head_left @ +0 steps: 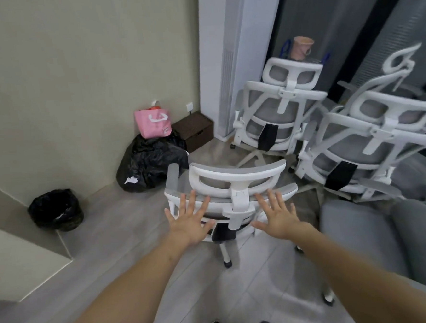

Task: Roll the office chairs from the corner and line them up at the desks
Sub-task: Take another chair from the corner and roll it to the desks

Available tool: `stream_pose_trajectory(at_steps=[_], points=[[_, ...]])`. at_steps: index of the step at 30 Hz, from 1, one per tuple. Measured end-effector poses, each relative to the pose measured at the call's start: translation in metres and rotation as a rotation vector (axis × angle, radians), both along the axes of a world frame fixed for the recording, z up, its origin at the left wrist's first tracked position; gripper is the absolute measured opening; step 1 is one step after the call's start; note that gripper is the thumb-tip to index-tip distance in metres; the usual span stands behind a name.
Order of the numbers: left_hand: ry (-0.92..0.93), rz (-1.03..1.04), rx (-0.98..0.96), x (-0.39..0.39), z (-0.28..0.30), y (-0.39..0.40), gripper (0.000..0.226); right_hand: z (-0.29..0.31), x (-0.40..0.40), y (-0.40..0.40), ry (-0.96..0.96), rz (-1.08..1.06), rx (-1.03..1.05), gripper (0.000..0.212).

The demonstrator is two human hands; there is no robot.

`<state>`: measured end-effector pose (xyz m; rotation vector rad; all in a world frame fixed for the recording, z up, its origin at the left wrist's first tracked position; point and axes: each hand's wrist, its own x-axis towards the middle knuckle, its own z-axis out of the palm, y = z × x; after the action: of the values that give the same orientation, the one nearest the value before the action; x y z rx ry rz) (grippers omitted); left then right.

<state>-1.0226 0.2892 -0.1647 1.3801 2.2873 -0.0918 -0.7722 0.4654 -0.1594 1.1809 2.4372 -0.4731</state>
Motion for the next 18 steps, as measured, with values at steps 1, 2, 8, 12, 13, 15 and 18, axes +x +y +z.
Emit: stream_pose_trajectory(at_steps=[1, 2, 8, 12, 13, 15, 18], points=[[-0.004, -0.012, -0.002, 0.008, 0.000, -0.015, 0.075, 0.000, 0.009, -0.017, -0.006, -0.011, -0.006, 0.094], [-0.008, -0.022, -0.003, 0.016, 0.000, -0.030, 0.075, 0.000, 0.019, -0.036, -0.011, -0.020, -0.005, 0.094], [0.007, -0.097, -0.037, 0.066, 0.008, -0.113, 0.072, 0.003, 0.080, -0.139, -0.047, -0.079, -0.009, 0.092], [0.020, -0.174, -0.084, 0.106, 0.019, -0.166, 0.070, 0.008, 0.130, -0.212, -0.033, -0.145, -0.025, 0.087], [0.019, -0.192, -0.087, 0.118, 0.020, -0.181, 0.071, 0.007, 0.144, -0.231, -0.024, -0.167, -0.022, 0.086], [0.011, -0.215, -0.097, 0.143, 0.020, -0.213, 0.072, 0.008, 0.171, -0.273, -0.007, -0.204, -0.022, 0.084], [0.024, -0.246, -0.111, 0.169, 0.020, -0.257, 0.072, 0.010, 0.206, -0.337, 0.020, -0.247, -0.027, 0.081]])
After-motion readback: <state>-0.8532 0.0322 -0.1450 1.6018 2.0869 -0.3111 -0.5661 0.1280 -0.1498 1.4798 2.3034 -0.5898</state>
